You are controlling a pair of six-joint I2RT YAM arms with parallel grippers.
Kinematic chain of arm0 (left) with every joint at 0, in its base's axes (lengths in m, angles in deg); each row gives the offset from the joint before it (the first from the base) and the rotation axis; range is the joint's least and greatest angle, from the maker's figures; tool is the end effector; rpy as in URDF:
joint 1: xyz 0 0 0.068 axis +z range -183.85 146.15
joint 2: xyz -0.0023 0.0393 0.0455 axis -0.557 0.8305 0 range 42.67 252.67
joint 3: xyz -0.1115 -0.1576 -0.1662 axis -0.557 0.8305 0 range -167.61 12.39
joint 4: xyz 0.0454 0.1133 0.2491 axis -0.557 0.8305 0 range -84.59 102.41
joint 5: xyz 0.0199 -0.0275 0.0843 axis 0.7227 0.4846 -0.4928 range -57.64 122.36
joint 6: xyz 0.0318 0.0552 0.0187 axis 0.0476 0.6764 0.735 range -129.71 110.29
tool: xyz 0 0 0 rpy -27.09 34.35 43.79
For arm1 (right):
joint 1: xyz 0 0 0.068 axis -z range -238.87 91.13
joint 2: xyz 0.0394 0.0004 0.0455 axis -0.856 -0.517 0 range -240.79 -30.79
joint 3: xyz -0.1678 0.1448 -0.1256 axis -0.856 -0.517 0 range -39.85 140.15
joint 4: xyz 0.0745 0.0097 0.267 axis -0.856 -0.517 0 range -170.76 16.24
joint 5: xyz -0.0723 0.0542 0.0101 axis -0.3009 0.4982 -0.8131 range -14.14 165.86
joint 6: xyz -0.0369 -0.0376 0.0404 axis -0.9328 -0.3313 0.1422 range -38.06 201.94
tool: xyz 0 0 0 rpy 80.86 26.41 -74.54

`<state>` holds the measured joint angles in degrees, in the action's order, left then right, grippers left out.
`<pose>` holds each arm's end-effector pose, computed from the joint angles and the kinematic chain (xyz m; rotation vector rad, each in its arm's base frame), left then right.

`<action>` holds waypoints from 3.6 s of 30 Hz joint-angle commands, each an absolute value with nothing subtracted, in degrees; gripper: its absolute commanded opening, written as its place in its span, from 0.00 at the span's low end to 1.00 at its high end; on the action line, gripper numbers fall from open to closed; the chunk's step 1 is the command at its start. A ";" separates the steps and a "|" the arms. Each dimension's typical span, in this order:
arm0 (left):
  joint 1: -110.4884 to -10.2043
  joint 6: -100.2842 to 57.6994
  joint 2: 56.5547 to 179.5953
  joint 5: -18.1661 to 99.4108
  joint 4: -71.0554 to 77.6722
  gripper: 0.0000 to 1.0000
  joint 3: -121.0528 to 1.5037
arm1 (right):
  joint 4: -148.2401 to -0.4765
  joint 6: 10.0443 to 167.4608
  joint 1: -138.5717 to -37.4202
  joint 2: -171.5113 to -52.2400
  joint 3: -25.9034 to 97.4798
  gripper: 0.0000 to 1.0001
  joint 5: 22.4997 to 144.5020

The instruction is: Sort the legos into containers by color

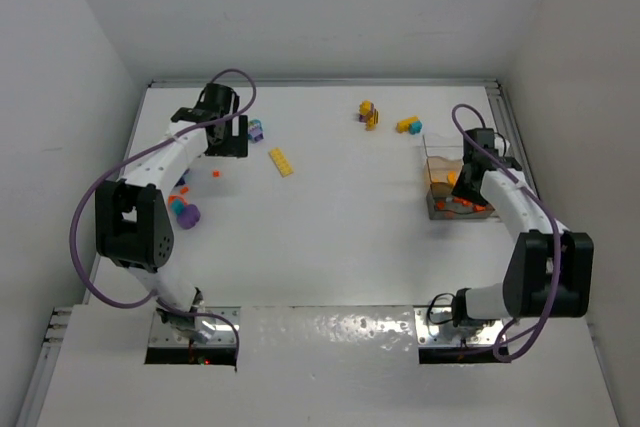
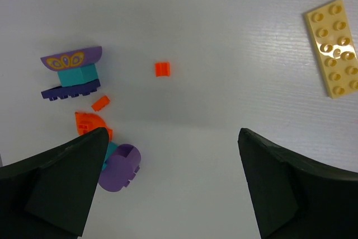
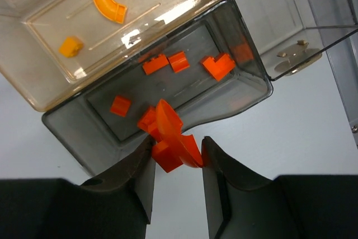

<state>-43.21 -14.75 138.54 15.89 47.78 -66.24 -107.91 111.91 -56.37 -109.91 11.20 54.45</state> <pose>0.3734 -0.0464 0.2299 -0.0041 2.5695 0.2813 0.2893 -0.0318 0.1753 0.8332 2.4319 -0.3207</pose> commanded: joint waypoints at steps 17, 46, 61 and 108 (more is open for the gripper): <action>-42.02 -15.16 136.80 14.70 44.70 1.00 -67.06 | -105.31 115.95 -56.41 -116.84 15.09 0.40 53.71; -39.65 -14.72 149.98 14.61 43.48 0.61 -66.89 | -96.18 103.56 -67.04 -104.10 19.66 0.48 55.82; -38.68 -17.09 157.28 11.53 38.81 0.38 -65.92 | -95.65 102.68 -67.40 -101.28 17.72 0.48 54.94; -41.31 -8.41 152.63 23.83 36.00 0.00 -75.99 | -101.18 101.89 -67.39 -99.97 20.71 0.48 46.70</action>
